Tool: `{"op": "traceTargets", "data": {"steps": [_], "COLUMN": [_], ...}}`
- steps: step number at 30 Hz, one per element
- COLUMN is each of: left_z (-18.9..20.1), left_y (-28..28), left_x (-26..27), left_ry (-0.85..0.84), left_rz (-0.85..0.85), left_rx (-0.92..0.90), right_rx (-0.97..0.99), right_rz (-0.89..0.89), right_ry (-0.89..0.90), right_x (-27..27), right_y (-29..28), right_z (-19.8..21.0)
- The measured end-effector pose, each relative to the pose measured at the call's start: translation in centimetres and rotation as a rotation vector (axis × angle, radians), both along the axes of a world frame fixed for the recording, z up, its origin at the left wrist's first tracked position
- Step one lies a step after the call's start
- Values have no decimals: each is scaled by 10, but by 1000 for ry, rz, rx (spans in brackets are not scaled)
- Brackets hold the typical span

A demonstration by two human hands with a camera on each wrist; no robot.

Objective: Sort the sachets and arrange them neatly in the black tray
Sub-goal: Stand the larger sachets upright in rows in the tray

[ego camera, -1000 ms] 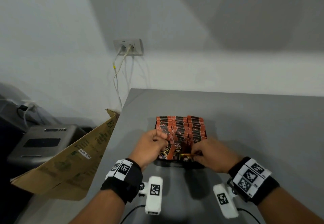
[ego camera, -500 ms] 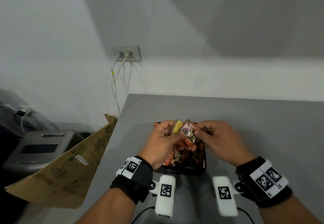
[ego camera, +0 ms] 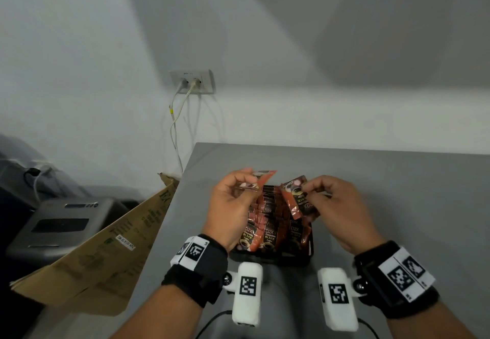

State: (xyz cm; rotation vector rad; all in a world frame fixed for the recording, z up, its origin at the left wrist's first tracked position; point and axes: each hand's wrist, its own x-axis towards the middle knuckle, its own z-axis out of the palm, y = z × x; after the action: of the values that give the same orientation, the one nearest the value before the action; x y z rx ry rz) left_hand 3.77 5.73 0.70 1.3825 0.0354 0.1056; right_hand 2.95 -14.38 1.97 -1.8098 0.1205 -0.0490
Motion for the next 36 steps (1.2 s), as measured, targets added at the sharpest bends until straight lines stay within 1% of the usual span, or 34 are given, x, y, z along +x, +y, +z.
{"op": "traceTargets", "data": {"steps": [2,4,5,7,8,10,12,14,16,18,20,22,26,27,29,30,33,34,36], "left_z": [1,-2,-4,-8,-8,-9,-11,-11,-11,-10,-9,-8,-7,-6,-3,-1,-3,-4,-7], "left_y": [-2,-1,-1,-1,-2,-2,0,3,7,9,9,7,-1,-3,-7,-9,-10,-8,-5], "left_x": [0,-2,-3,-4,-5,-3,0,3,4,5,5,3,0,-1,-4,-5,-6,-5,-3], "left_ry": [-95,-153,-152,-131,-124,-98,-37,48,102,147,243,356,459,473,473,468,443,441,414], "left_rz": [1,-41,-77,-125,-123,-54,-1,5,-3,-45,-131,-227,-337,-381,-481,-500,-469,-450,-428], "left_rx": [182,300,337,382,384,360,287,192,117,35,-106,-275,-451,-478,-530,-541,-523,-523,-561], "right_rx": [54,148,152,55,20,12,67,125,143,111,49,2,-161,-205,-259,-277,-487,-513,-436], "right_rz": [25,57,68,82,91,127,150,126,95,86,100,156,394,418,408,402,356,349,397], "right_ry": [25,30,20,-1,6,49,75,90,109,95,62,39,11,-14,-93,-128,-269,-292,-237], "right_x": [-2,-4,-4,-5,-6,-8,-10,-10,-6,-1,2,4,4,3,2,1,-1,-2,-4], "right_y": [10,18,21,21,21,21,22,21,16,9,4,2,11,15,25,30,40,38,34], "right_z": [4,8,9,7,5,3,4,7,10,12,17,24,36,36,34,31,20,19,20]}}
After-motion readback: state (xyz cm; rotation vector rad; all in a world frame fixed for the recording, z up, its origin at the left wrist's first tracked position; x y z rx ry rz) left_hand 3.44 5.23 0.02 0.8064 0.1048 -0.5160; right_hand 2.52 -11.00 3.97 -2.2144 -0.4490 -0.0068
